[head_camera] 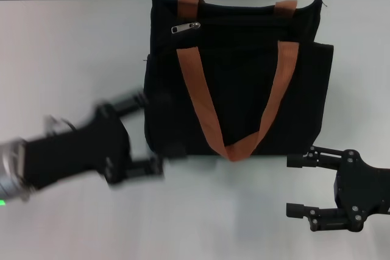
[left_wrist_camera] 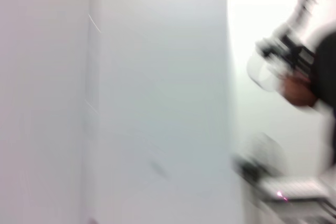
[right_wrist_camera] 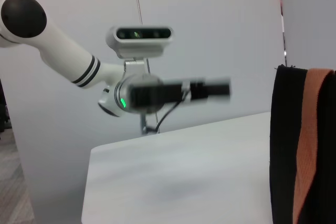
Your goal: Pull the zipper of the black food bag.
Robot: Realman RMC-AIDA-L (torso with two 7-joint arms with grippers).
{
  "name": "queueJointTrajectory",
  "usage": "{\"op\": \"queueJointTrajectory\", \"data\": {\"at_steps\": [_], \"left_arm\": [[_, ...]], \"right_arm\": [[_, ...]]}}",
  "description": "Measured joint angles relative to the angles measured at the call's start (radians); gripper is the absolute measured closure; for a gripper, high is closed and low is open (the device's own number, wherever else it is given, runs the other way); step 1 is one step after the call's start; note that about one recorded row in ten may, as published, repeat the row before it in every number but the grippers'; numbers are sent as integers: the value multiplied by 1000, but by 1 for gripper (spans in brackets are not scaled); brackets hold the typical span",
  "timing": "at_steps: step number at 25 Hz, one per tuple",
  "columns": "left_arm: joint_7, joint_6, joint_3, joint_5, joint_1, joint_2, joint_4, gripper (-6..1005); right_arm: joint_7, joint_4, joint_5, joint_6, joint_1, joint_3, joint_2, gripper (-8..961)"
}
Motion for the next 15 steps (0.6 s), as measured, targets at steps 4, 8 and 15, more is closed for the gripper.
{"op": "queueJointTrajectory", "data": {"at_steps": [4, 8, 15], "left_arm": [[53, -27, -101, -187, 15, 2, -56, 203], [45, -85, -152, -223, 13, 4, -68, 209], [20, -403, -119, -159, -72, 30, -55, 219]], "right_arm": [[0, 0, 0, 0, -3, 0, 0, 152], [0, 0, 0, 1, -5, -1, 0, 152], [0, 0, 0, 0, -7, 1, 0, 153]]}}
